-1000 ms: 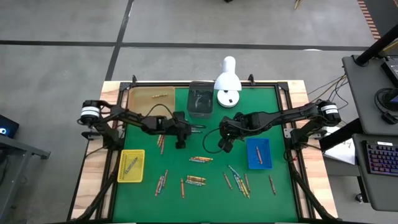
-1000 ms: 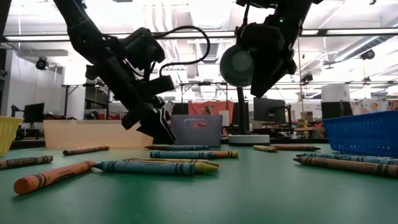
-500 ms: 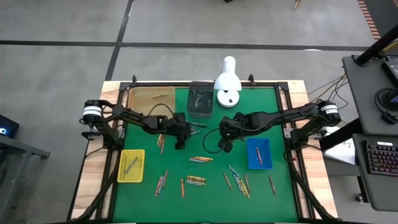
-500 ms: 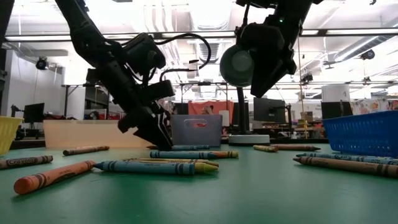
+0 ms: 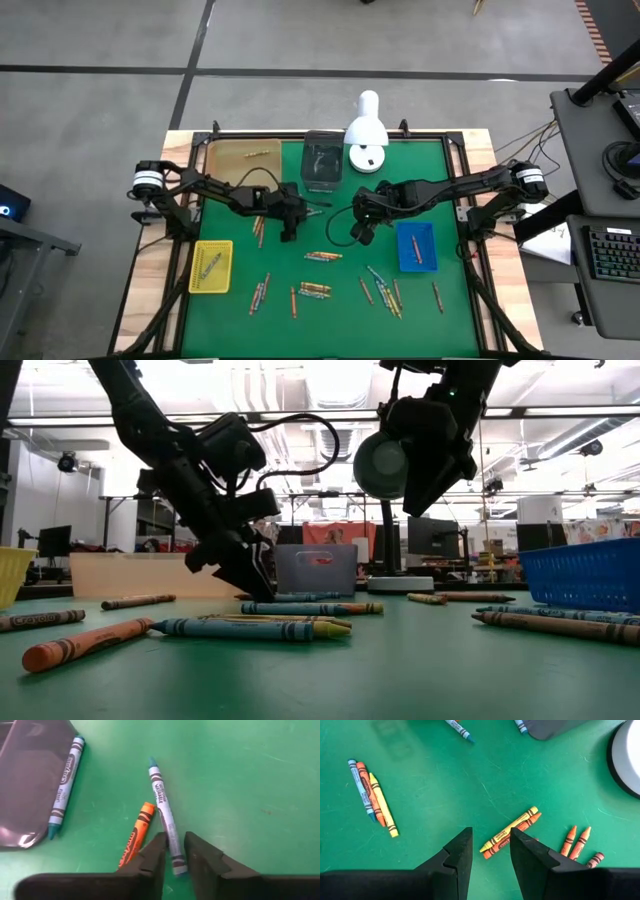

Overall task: Sort crayons
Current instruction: Put the blue crayon into the yellow bin

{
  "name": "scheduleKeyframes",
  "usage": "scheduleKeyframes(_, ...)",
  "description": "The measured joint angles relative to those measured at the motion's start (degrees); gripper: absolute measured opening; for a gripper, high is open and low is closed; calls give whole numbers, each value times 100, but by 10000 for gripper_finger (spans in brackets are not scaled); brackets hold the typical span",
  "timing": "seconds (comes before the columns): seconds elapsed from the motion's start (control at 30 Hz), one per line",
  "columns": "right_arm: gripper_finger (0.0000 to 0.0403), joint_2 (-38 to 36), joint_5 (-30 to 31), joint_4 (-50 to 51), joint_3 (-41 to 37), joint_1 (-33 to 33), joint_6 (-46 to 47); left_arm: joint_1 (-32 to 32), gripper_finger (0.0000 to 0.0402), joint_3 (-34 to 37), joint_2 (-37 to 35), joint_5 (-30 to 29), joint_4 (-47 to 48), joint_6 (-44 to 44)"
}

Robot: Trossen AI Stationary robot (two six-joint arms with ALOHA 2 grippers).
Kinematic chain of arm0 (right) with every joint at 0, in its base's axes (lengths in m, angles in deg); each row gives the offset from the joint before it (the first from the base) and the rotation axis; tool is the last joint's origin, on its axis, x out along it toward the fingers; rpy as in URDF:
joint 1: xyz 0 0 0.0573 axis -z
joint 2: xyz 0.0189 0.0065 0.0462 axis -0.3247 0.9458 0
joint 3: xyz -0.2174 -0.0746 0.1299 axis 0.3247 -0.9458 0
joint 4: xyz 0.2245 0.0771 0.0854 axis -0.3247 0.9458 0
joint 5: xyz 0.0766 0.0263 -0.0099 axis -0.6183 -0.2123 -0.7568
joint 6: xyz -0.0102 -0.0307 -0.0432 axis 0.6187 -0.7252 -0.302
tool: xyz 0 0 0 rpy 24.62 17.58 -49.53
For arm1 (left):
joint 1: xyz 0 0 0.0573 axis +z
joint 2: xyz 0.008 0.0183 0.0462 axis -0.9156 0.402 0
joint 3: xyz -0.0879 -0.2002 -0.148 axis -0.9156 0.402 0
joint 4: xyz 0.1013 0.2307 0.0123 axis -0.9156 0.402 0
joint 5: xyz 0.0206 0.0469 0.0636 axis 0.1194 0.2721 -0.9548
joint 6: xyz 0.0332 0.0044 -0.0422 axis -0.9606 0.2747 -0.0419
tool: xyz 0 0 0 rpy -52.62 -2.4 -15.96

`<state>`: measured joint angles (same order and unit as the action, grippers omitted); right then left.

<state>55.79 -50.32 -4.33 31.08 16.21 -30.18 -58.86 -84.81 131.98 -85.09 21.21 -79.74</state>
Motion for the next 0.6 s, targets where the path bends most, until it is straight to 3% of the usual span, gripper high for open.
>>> scheduleKeyframes(0.13,118,0,0,0,0,0,0,0,7,0,-4,11,23,40)
scheduleKeyframes(0.33,118,0,0,0,0,0,-70,-60,3,9,-72,-12,51,68)
scheduleKeyframes(0.6,118,0,-2,-174,-52,-59,-199,-236,1,33,-690,286,105,136)
